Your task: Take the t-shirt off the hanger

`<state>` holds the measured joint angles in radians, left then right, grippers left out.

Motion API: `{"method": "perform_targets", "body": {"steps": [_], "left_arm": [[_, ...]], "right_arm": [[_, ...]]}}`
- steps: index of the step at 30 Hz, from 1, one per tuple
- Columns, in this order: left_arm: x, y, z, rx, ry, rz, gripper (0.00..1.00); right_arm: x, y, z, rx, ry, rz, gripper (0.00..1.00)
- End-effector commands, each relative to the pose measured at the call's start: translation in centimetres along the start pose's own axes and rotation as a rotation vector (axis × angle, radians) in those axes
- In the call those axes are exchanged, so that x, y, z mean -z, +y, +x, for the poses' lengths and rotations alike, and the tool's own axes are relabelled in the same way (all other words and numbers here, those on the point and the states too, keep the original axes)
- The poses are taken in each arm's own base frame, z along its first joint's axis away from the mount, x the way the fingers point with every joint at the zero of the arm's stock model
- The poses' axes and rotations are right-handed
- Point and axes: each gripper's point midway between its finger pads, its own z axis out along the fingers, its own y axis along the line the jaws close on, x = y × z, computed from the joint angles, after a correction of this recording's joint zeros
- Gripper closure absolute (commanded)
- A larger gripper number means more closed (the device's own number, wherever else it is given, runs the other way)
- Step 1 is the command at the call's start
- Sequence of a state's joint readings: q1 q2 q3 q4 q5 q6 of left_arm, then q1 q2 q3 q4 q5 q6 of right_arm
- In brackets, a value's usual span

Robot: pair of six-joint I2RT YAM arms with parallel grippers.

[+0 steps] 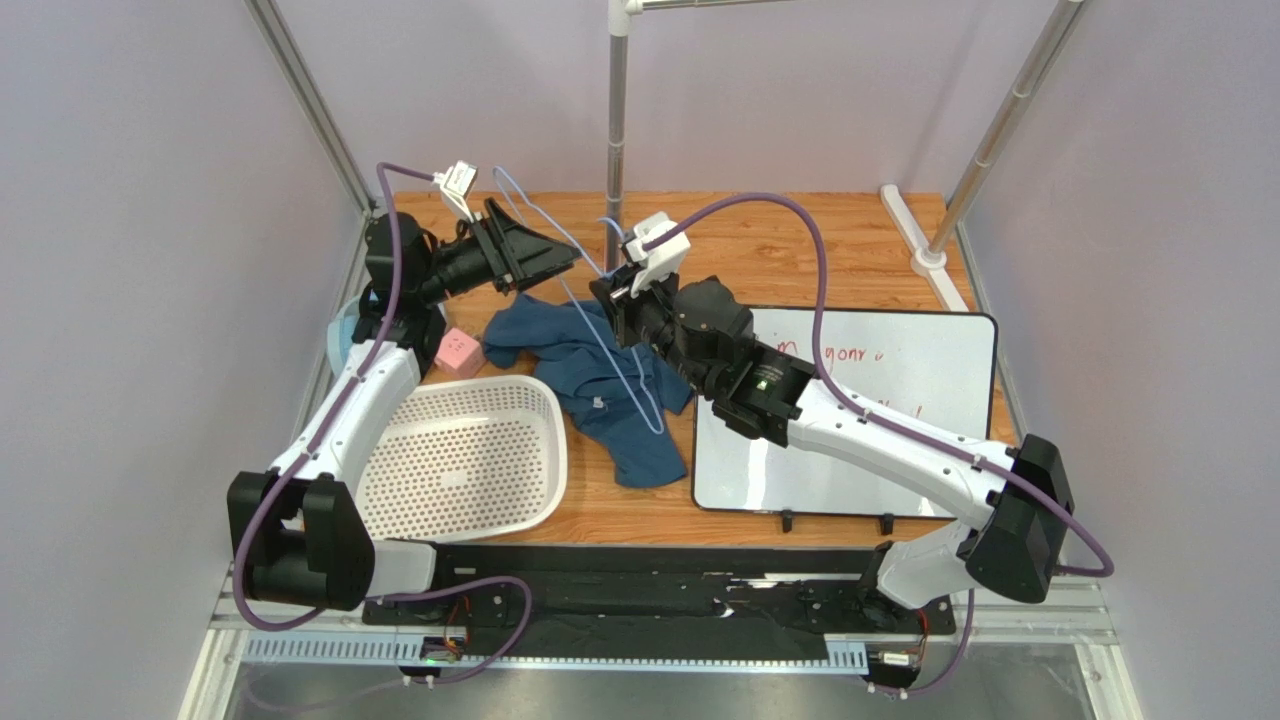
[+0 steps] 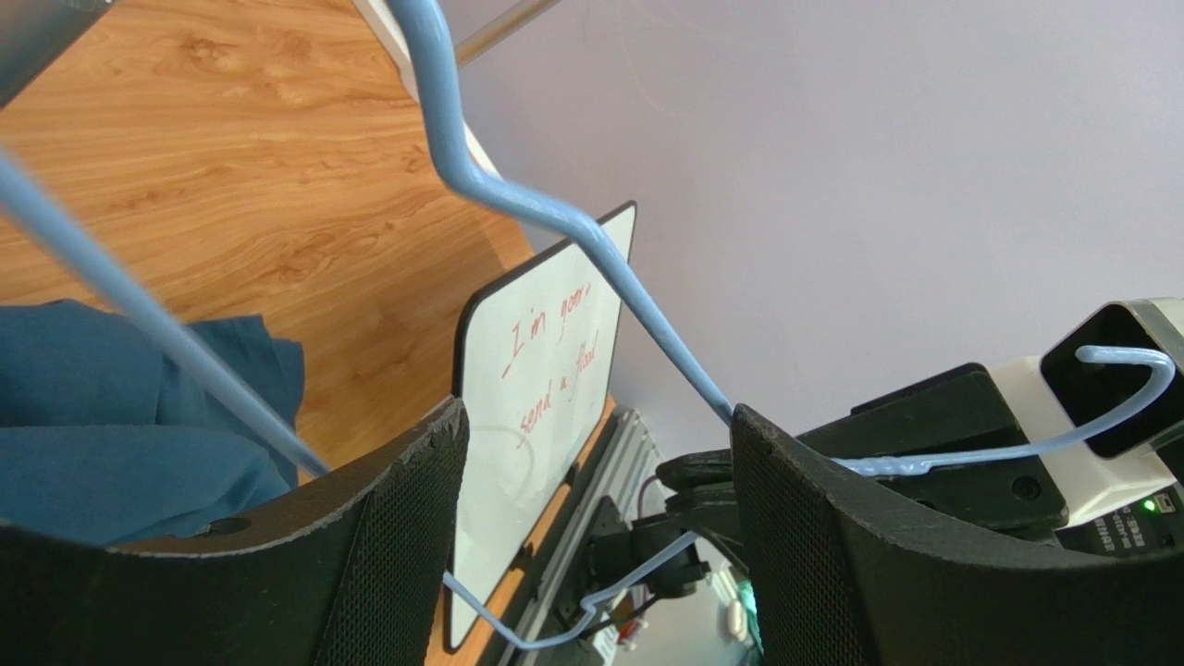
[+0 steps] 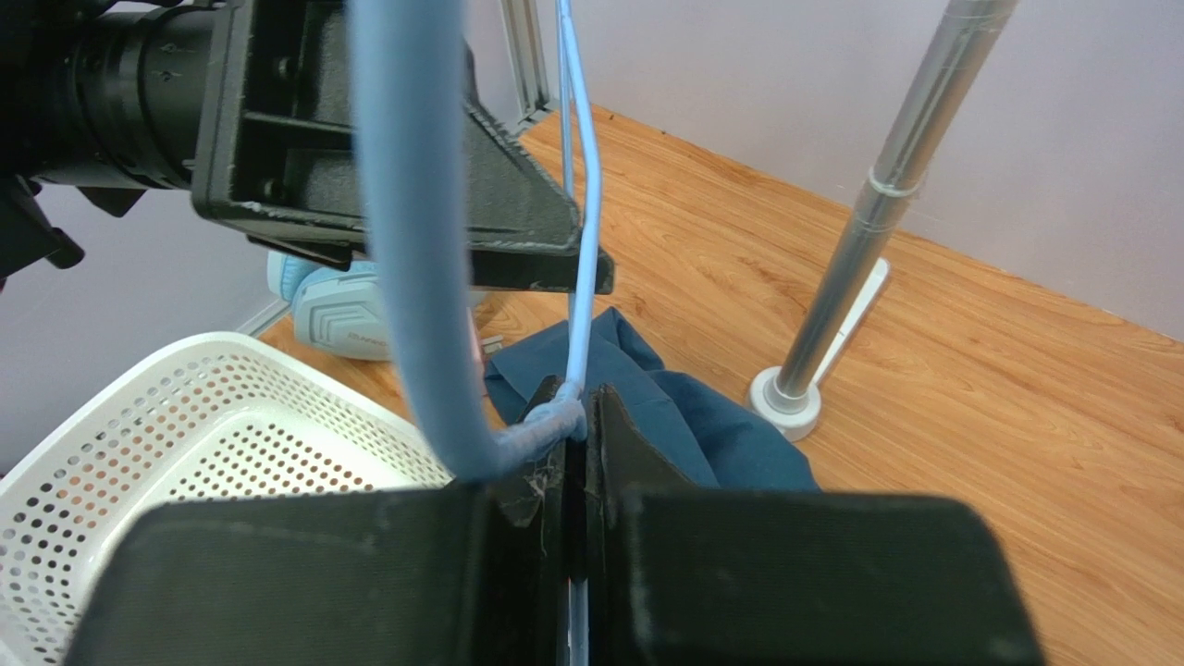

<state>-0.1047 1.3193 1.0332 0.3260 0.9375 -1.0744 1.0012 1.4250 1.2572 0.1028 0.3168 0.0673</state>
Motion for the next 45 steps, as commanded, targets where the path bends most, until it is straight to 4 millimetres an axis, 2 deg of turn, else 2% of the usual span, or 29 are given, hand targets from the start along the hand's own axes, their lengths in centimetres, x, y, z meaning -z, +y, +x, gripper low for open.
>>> {"method": "perform_targets", "body": {"steps": [1, 5, 9, 10, 13, 14, 17, 18, 19, 20, 21, 22, 23, 24, 25, 26, 29, 30, 31, 35, 36, 37, 39, 40, 42, 45], "left_arm": [[0.3, -1.9, -0.7, -0.062, -0.026, 0.042, 0.26], [0.2, -2.0, -0.6, -0.055, -0.022, 0.061, 0.32], [0.1, -1.8, -0.5, -0.043, -0.017, 0.064, 0.9], [0.1, -1.6, -0.5, -0.032, -0.013, 0.062, 0.99], [0.1, -1.1, -0.6, -0.008, -0.018, 0.057, 1.0], [0.2, -1.1, -0.7, 0.006, -0.024, 0.055, 1.0], [0.3, -0.9, -0.7, 0.044, -0.032, 0.05, 1.0], [0.3, -0.9, -0.7, 0.055, -0.031, 0.052, 1.0], [0.4, -1.0, -0.7, 0.058, -0.03, 0.058, 1.0], [0.5, -1.0, -0.8, 0.084, -0.035, 0.06, 1.0], [0.6, -1.0, -0.9, 0.096, -0.042, 0.063, 1.0], [0.8, -1.4, -0.9, 0.09, -0.051, 0.08, 1.0], [1.0, -1.4, -1.2, 0.116, -0.063, 0.082, 1.0], [1.2, -1.6, -1.5, 0.115, -0.073, 0.092, 1.0], [1.4, -1.5, -1.5, 0.131, -0.082, 0.091, 1.0], [1.6, -1.5, -1.6, 0.171, -0.088, 0.094, 1.0], [1.7, -1.8, -1.5, 0.275, -0.087, 0.132, 1.0], [1.7, -2.0, -1.6, 0.276, -0.09, 0.162, 1.0], [1.7, -2.1, -1.7, 0.297, -0.09, 0.178, 1.0], [1.7, -2.2, -2.1, 0.423, -0.079, 0.254, 1.0], [2.1, -2.8, -2.1, 0.384, -0.081, 0.306, 1.0], [1.9, -1.8, -2.3, 0.416, -0.085, 0.313, 1.0], [2.5, -1.1, -2.6, 0.467, -0.102, 0.365, 1.0], [2.8, -0.9, -2.9, 0.503, -0.111, 0.382, 1.0], [2.8, -0.5, -2.8, 0.506, -0.102, 0.379, 1.0], [3.0, -1.6, -3.0, 0.456, -0.107, 0.397, 1.0]], "right_arm": [[-0.5, 2.3, -1.4, -0.037, -0.065, -0.052, 1.0], [-1.2, 3.7, -0.2, -0.027, -0.037, -0.081, 1.0], [-1.5, 4.3, 0.8, -0.01, -0.014, -0.085, 1.0], [-1.4, 4.1, 0.9, -0.007, -0.011, -0.077, 1.0], [-0.8, 3.4, 0.9, -0.005, 0.004, -0.046, 0.71], [-0.5, 3.2, 1.1, -0.002, 0.015, -0.041, 0.54], [1.3, 2.8, 1.4, -0.009, 0.032, -0.058, 0.36], [2.1, 2.4, 3.9, 0.002, 0.077, -0.062, 0.32], [3.2, 2.2, 2.9, -0.012, 0.044, -0.073, 0.3], [3.8, 2.0, 3.8, -0.021, 0.054, -0.078, 0.27], [4.7, 1.6, 6.2, -0.012, 0.091, -0.084, 0.25], [5.2, 1.6, 6.7, -0.017, 0.085, -0.099, 0.24], [6.0, 1.5, 6.5, -0.017, 0.064, -0.115, 0.23], [6.4, 1.9, 7.0, -0.014, 0.062, -0.15, 0.23], [6.9, 1.9, 8.8, -0.01, 0.069, -0.168, 0.22], [7.5, 2.0, 8.6, -0.01, 0.046, -0.189, 0.22], [8.5, 2.6, 10.1, 0.024, -0.002, -0.254, 0.21], [8.5, 2.7, 9.6, 0.037, -0.046, -0.263, 0.21], [8.7, 2.4, 10.6, 0.05, -0.038, -0.262, 0.21], [8.5, 1.9, 11.5, 0.091, -0.06, -0.247, 0.23], [8.4, 1.9, 11.6, 0.092, -0.067, -0.241, 0.24], [8.1, 1.7, 11.8, 0.096, -0.069, -0.227, 0.29], [7.6, 1.4, 11.9, 0.098, -0.075, -0.201, 0.36], [7.4, 1.4, 12.4, 0.105, -0.064, -0.199, 0.45], [7.1, 1.3, 12.6, 0.099, -0.068, -0.19, 0.5], [6.7, 1.2, 13.1, 0.091, -0.062, -0.178, 0.51]]}}
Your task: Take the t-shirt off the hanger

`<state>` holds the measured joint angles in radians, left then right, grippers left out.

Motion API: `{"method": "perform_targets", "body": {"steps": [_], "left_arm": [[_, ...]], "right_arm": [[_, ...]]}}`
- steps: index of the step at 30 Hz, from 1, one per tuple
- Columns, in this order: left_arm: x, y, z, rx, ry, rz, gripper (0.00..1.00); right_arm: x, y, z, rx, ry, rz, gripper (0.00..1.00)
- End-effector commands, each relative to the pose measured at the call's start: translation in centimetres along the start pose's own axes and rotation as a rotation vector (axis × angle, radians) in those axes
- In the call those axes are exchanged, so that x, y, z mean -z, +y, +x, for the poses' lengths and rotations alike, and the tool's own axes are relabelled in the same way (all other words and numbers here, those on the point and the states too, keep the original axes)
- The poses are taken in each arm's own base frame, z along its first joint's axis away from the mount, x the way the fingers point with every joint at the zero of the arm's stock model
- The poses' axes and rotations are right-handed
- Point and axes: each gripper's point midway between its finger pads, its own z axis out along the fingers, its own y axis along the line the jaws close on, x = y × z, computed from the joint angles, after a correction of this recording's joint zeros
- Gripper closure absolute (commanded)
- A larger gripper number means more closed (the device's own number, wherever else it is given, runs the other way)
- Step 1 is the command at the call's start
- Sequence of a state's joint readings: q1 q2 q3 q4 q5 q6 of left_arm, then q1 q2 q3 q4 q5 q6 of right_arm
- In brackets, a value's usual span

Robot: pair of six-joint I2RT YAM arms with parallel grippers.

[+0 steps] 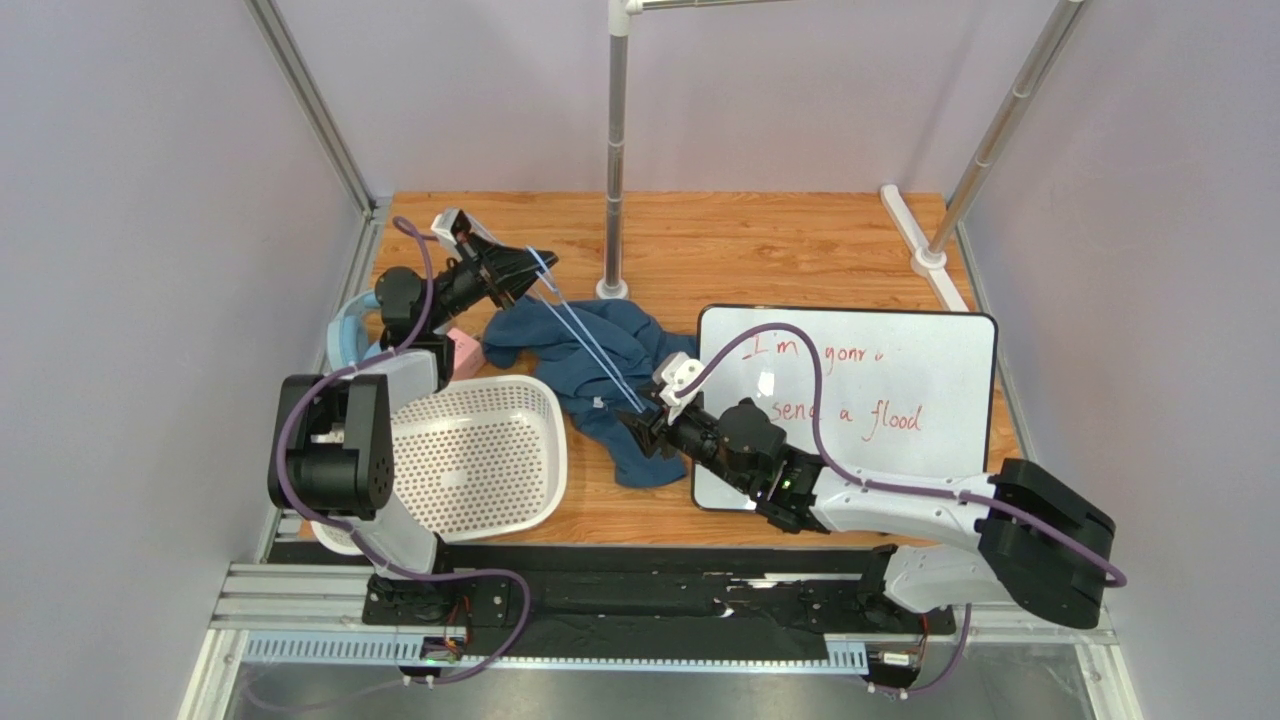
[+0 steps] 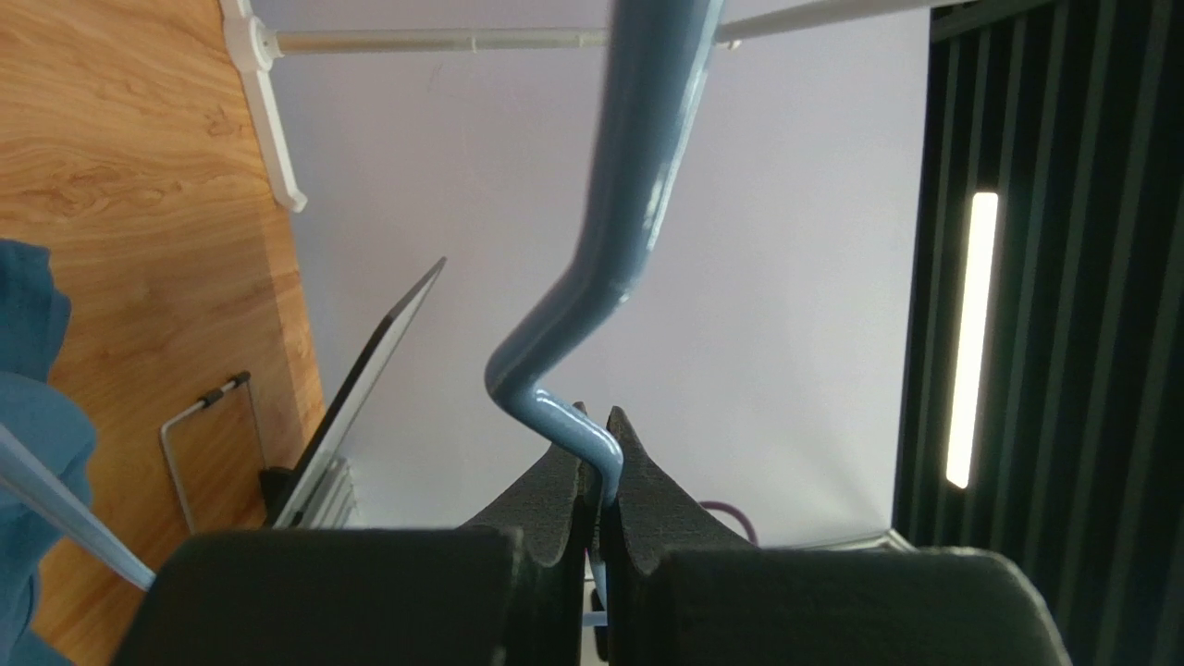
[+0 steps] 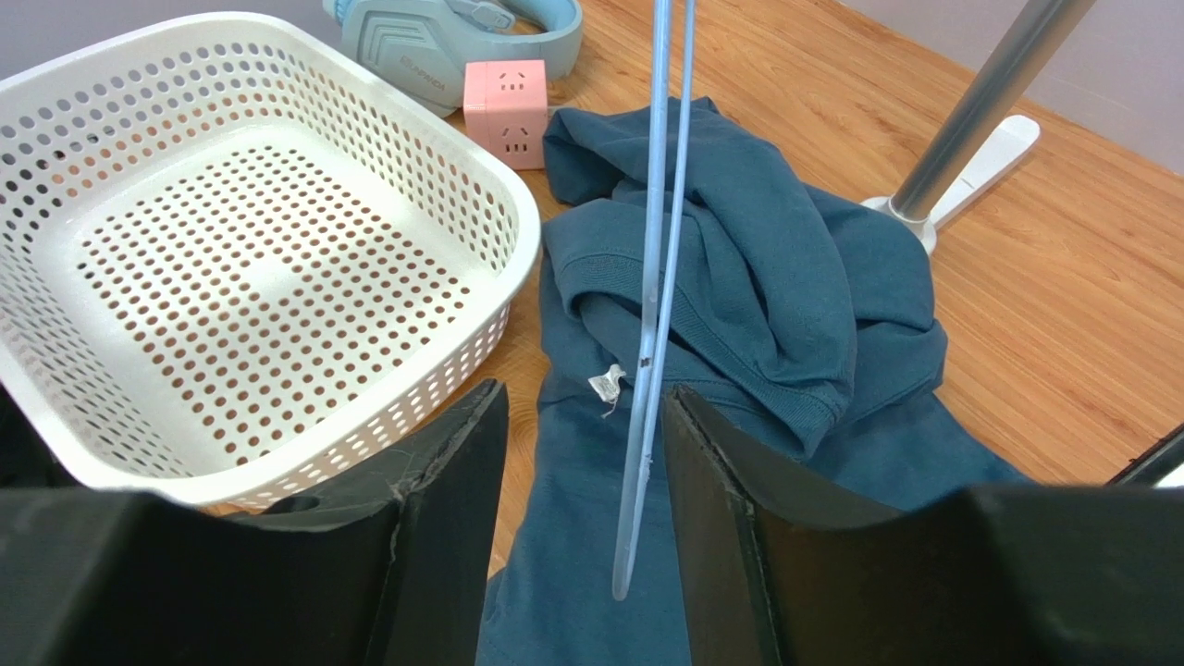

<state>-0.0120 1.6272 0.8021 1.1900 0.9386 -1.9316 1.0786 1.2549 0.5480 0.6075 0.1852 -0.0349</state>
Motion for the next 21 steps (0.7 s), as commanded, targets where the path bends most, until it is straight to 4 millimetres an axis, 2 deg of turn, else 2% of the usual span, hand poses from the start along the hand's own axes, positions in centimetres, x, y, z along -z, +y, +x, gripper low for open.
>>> {"method": "perform_targets", "body": {"steps": [1, 5, 9, 12, 15, 20, 21], "left_arm": [[1.5, -7.6, 2.4, -0.125, 0.062, 0.224, 1.0], [1.5, -7.8, 2.6, -0.131, 0.071, 0.224, 1.0], [1.6, -8.3, 2.9, -0.145, 0.076, 0.231, 1.0], [1.6, -8.5, 3.1, -0.15, 0.081, 0.232, 1.0], [1.7, -8.5, 3.2, -0.148, 0.083, 0.232, 1.0], [1.7, -8.9, 3.4, -0.16, 0.09, 0.237, 1.0], [1.7, -8.7, 3.5, -0.16, 0.093, 0.233, 1.0]], "right_arm": [[-0.7, -0.4, -2.2, -0.012, -0.102, 0.036, 0.51], [-0.9, -0.6, -1.8, 0.0, -0.094, 0.051, 0.47], [-1.0, -2.4, -1.4, 0.028, -0.086, 0.145, 0.42], [-1.1, -2.7, -1.0, 0.068, -0.077, 0.156, 0.41], [-1.5, -2.8, -0.7, 0.077, -0.079, 0.166, 0.44], [-2.6, -2.8, 0.0, 0.095, -0.067, 0.173, 0.56], [-2.7, -2.8, -0.3, 0.092, -0.083, 0.173, 0.62]]}}
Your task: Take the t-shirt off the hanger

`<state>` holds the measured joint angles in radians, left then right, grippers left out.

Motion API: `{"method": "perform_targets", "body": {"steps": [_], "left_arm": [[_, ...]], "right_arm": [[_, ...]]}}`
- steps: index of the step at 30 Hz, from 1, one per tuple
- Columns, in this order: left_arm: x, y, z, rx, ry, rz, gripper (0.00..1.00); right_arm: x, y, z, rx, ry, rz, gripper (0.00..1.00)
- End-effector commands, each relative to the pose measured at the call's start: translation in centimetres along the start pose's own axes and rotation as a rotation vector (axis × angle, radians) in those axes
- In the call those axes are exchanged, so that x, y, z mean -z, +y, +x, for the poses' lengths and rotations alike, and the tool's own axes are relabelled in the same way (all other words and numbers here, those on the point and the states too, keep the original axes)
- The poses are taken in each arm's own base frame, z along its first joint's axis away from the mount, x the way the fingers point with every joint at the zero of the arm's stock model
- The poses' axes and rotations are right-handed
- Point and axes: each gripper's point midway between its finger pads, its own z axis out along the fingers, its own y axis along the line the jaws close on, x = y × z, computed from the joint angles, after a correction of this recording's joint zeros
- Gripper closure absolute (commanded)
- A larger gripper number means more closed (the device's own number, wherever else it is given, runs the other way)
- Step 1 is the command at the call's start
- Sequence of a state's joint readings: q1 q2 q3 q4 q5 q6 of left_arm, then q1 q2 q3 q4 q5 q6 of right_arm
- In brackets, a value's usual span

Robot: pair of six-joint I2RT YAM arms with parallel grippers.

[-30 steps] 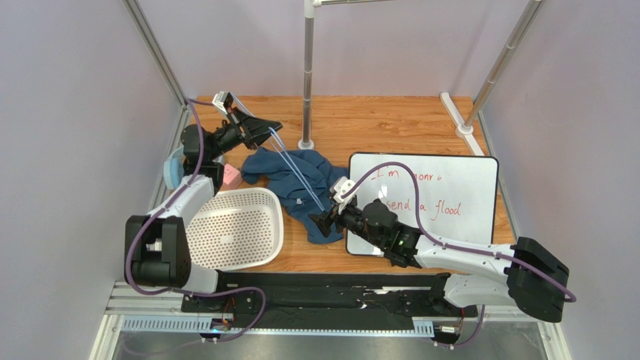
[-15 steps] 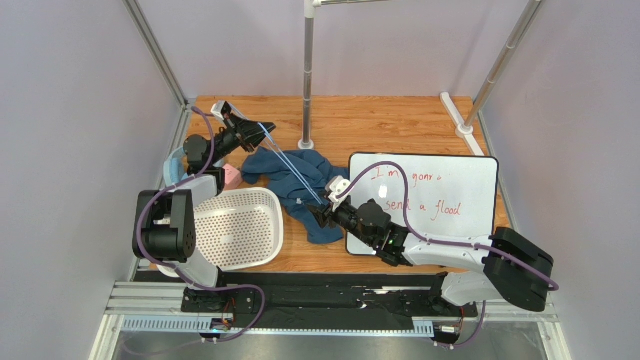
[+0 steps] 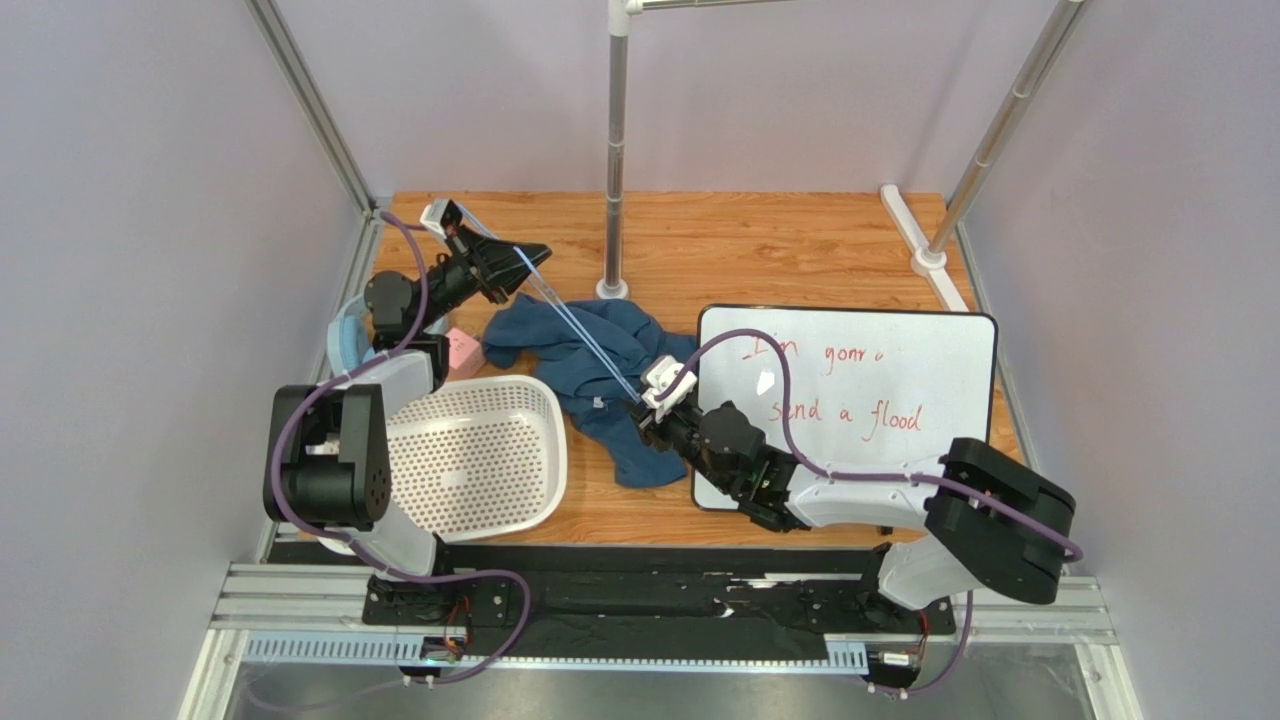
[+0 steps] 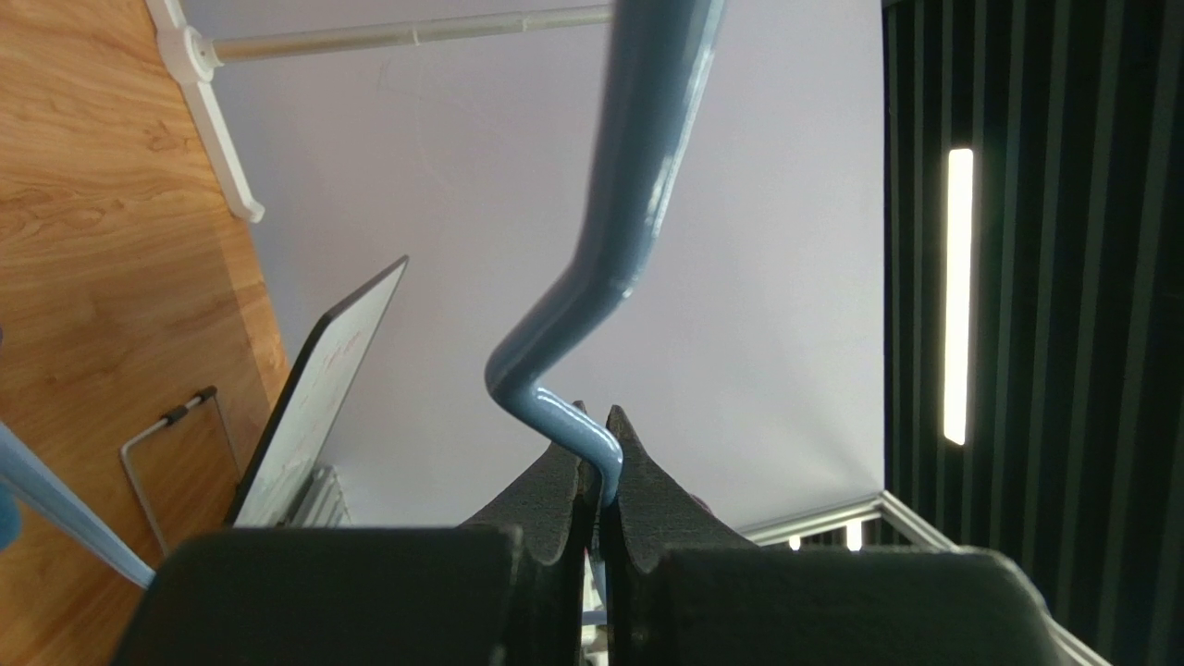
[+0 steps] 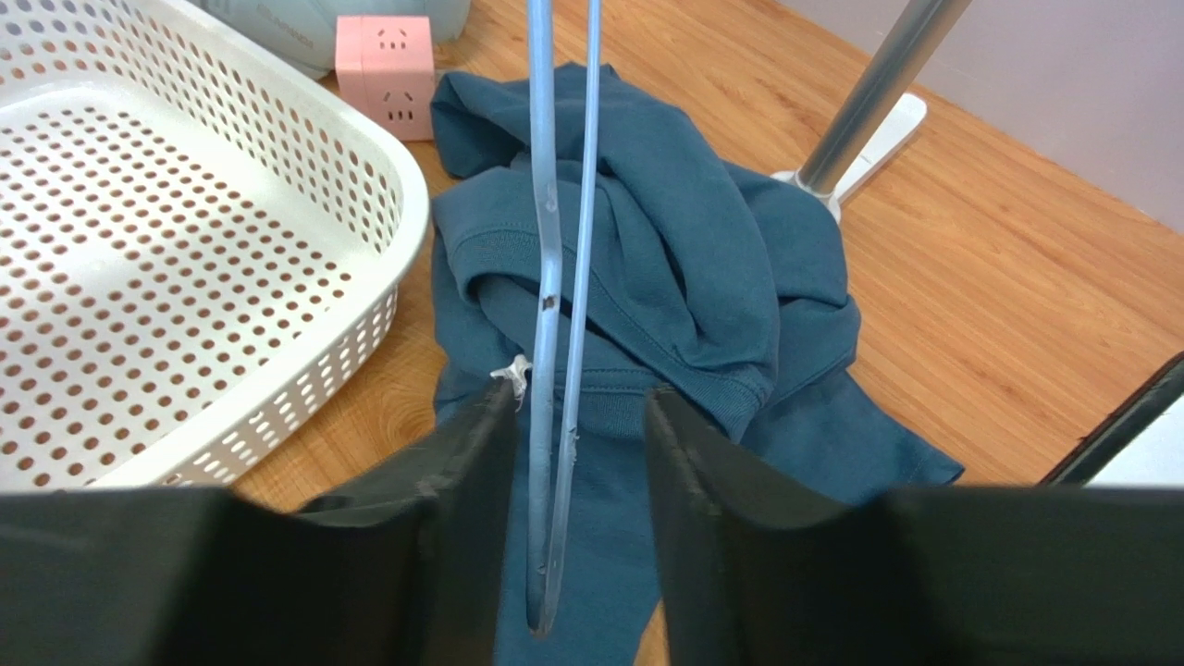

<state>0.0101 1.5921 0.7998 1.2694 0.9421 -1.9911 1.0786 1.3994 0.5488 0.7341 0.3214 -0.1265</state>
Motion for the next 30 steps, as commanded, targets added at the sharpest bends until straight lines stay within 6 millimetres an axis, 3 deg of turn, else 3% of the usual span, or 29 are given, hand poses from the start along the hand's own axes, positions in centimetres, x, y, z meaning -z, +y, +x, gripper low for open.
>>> {"method": "perform_targets", "body": {"steps": [1, 2, 5, 9, 16, 18, 19, 26, 28, 29, 30], "left_arm": [[0.6, -6.3, 2.8, -0.121, 0.089, 0.172, 1.0], [0.6, -6.1, 2.8, -0.12, 0.088, 0.171, 1.0], [0.5, -5.8, 2.6, -0.118, 0.088, 0.165, 1.0], [0.7, -5.3, 2.3, -0.154, 0.084, 0.155, 0.97], [1.9, -5.5, 0.8, -0.223, 0.029, 0.145, 0.44], [1.8, -5.8, 0.9, -0.247, 0.044, 0.145, 0.39], [1.8, -5.8, 1.0, -0.253, 0.045, 0.145, 0.27], [1.6, -7.1, 1.8, -0.372, 0.057, 0.114, 0.23], [1.4, -6.4, 1.5, -0.405, 0.048, 0.042, 0.22], [1.5, -8.0, 2.5, -0.47, 0.054, 0.044, 0.22], [1.5, -8.1, 2.5, -0.575, 0.047, 0.028, 0.21]], "right_arm": [[-1.2, -0.4, -2.5, -0.009, -0.102, 0.041, 0.66], [-1.3, -0.3, -2.9, -0.011, -0.115, 0.039, 0.7], [-1.4, 0.1, -3.0, -0.01, -0.095, 0.017, 0.99], [-0.4, 0.1, -4.2, -0.039, -0.078, 0.008, 1.0], [1.7, -0.6, -5.7, -0.127, -0.021, 0.017, 1.0], [2.2, -0.7, -6.3, -0.163, 0.009, 0.016, 1.0], [2.4, -0.7, -6.5, -0.184, 0.02, 0.016, 1.0], [5.5, -2.6, -7.1, -0.288, 0.089, 0.054, 1.0], [6.5, -3.3, -7.3, -0.315, 0.089, 0.071, 1.0], [7.4, -4.2, -7.3, -0.338, 0.106, 0.088, 1.0], [8.0, -4.3, -7.5, -0.343, 0.107, 0.087, 1.0]]}}
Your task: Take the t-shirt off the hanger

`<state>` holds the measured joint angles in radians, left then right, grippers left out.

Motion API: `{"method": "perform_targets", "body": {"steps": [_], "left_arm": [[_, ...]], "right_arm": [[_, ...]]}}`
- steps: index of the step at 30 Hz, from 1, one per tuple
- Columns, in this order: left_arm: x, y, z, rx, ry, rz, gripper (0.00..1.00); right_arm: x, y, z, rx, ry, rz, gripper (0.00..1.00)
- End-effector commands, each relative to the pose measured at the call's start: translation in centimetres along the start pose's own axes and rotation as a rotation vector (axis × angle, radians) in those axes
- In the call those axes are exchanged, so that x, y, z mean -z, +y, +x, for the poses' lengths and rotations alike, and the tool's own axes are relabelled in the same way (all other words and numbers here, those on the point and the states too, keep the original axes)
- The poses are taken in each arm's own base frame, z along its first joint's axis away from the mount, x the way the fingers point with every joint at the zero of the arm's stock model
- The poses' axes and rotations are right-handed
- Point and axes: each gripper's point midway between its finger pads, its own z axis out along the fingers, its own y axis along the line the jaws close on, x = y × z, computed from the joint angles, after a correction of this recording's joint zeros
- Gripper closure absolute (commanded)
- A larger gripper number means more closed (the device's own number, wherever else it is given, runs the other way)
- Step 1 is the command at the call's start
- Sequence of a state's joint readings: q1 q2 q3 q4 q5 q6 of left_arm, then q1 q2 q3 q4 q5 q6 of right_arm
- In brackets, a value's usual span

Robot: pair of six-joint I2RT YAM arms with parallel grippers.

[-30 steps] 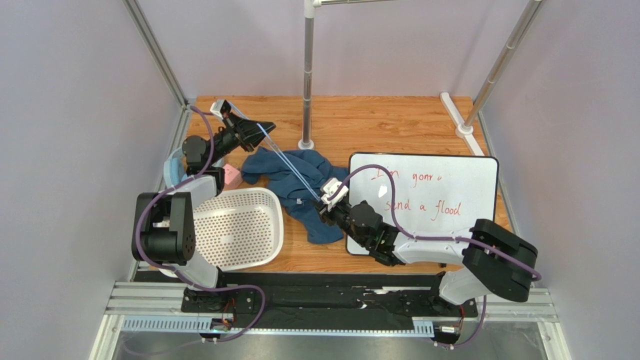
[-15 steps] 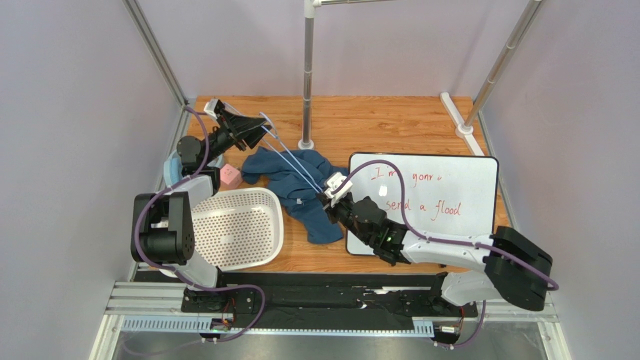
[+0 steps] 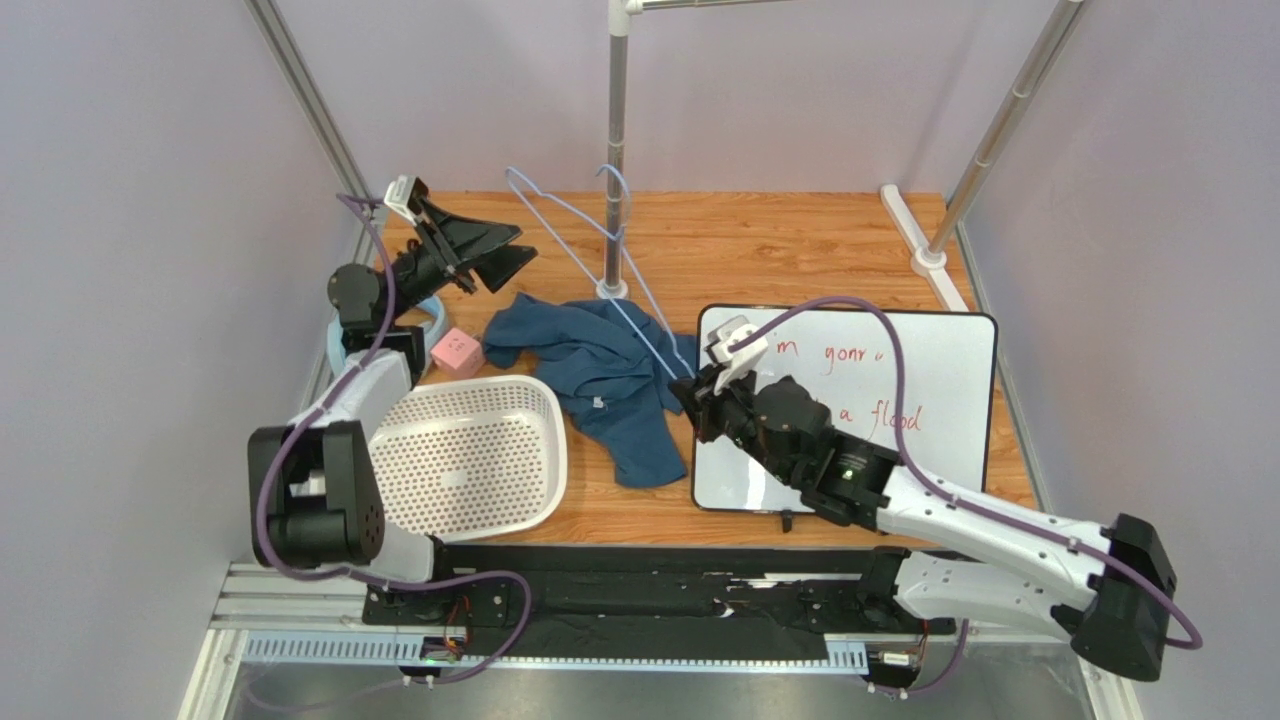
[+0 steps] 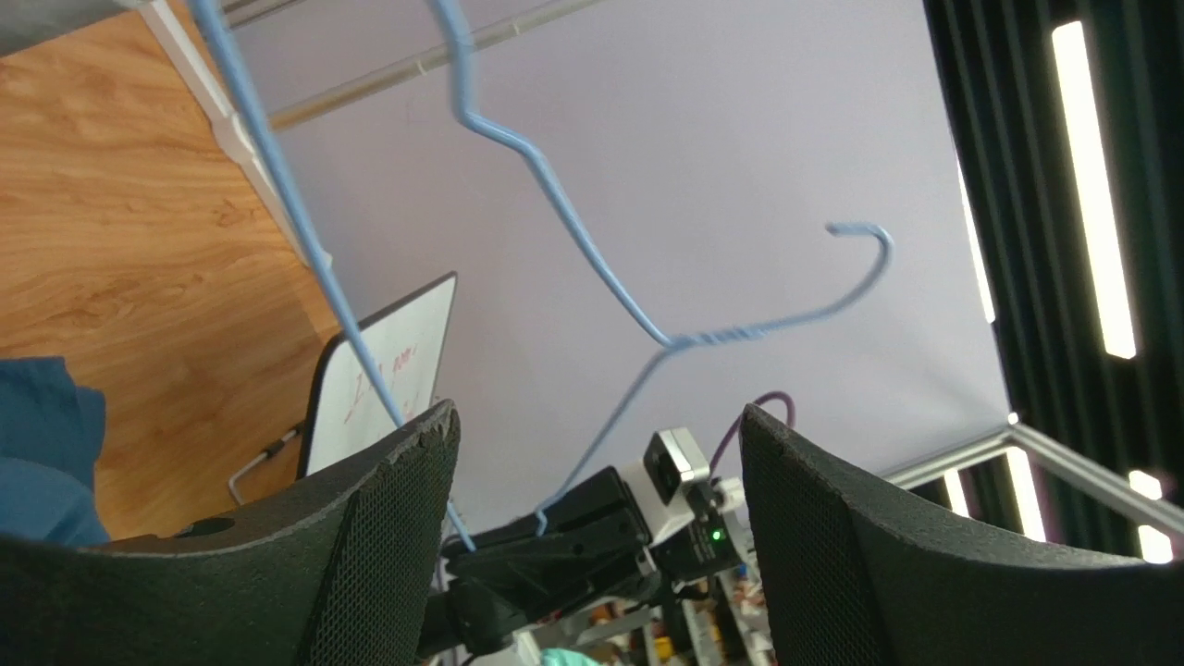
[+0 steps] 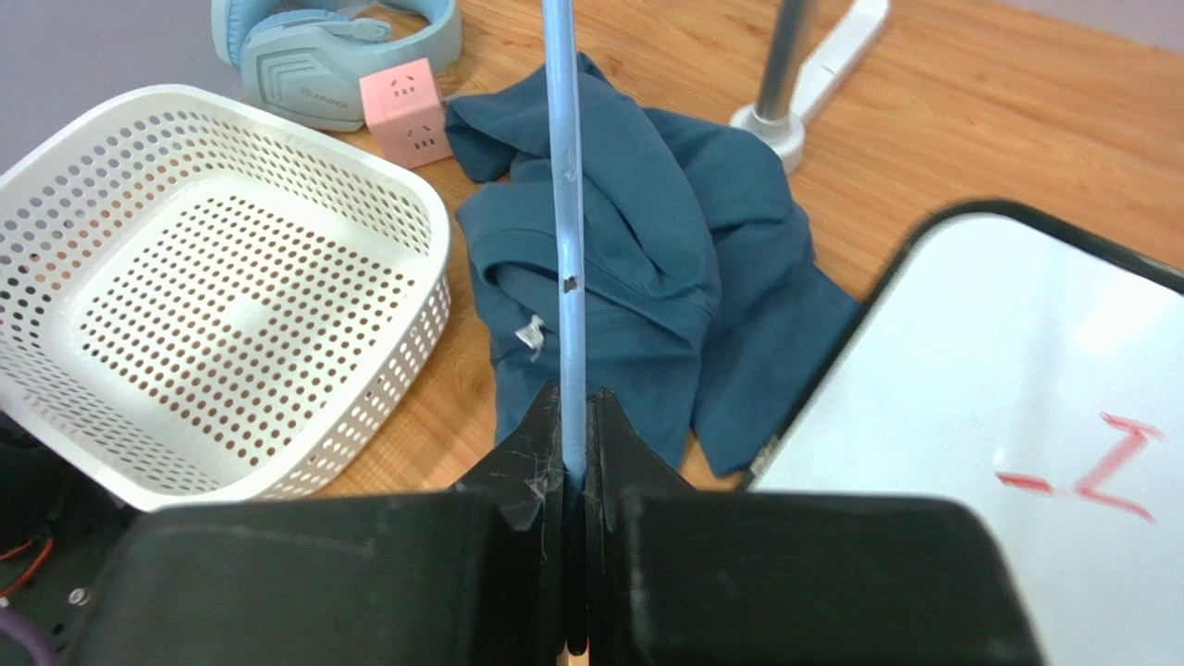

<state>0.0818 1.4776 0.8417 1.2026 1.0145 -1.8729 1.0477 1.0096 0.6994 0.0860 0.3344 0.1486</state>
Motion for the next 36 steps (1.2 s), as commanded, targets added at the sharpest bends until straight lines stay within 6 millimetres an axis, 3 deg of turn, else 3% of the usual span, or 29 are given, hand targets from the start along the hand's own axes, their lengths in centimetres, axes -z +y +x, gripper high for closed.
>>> {"method": "perform_targets", "body": {"steps": [1, 2, 3, 4, 5, 7, 8, 14, 17, 21, 25, 30, 36], "left_arm": [[0.0, -3.8, 1.1, -0.322, 0.027, -0.057, 0.21], [0.0, -5.9, 1.6, -0.4, 0.014, -0.059, 0.21], [0.2, -6.0, 1.4, -0.532, 0.002, -0.089, 0.2], [0.7, -4.6, 1.5, -0.474, -0.009, -0.188, 0.19], [0.9, -6.4, 0.9, -0.633, -0.058, -0.214, 0.19], [1.8, -7.4, 0.8, -0.678, -0.115, -0.294, 0.18], [2.1, -7.5, 0.7, -0.724, -0.122, -0.31, 0.18], [1.9, -6.9, 0.7, -0.679, -0.114, -0.302, 0.21], [1.7, -6.5, 0.7, -0.663, -0.105, -0.288, 0.21], [2.0, -6.5, 0.6, -0.678, -0.117, -0.302, 0.21], [2.0, -6.5, 0.7, -0.676, -0.116, -0.303, 0.21], [1.9, -6.5, 0.8, -0.669, -0.113, -0.292, 0.22], [1.9, -6.7, 0.9, -0.67, -0.105, -0.286, 0.22]], "right_arm": [[2.8, -1.5, -1.8, -0.106, 0.007, 0.036, 1.0], [4.1, -1.8, -2.2, -0.119, 0.003, 0.033, 1.0], [4.7, -2.0, -2.2, -0.13, 0.004, 0.038, 1.0], [5.4, -2.3, -2.3, -0.141, 0.001, 0.046, 1.0], [6.7, -3.0, -2.3, -0.162, 0.0, 0.069, 1.0], [8.2, -4.5, -2.0, -0.181, 0.006, 0.126, 1.0], [9.4, -5.0, -2.9, -0.221, -0.033, 0.137, 1.0], [13.0, -9.0, -6.0, -0.275, -0.097, 0.279, 1.0], [12.9, -10.7, -7.2, -0.289, -0.082, 0.325, 1.0], [11.2, -12.1, -8.5, -0.334, -0.059, 0.299, 1.0], [9.6, -13.4, -11.3, -0.451, -0.071, 0.165, 1.0], [9.6, -16.5, -14.7, -0.474, -0.15, 0.176, 1.0], [9.6, -17.9, -16.5, -0.476, -0.186, 0.185, 1.0]]}}
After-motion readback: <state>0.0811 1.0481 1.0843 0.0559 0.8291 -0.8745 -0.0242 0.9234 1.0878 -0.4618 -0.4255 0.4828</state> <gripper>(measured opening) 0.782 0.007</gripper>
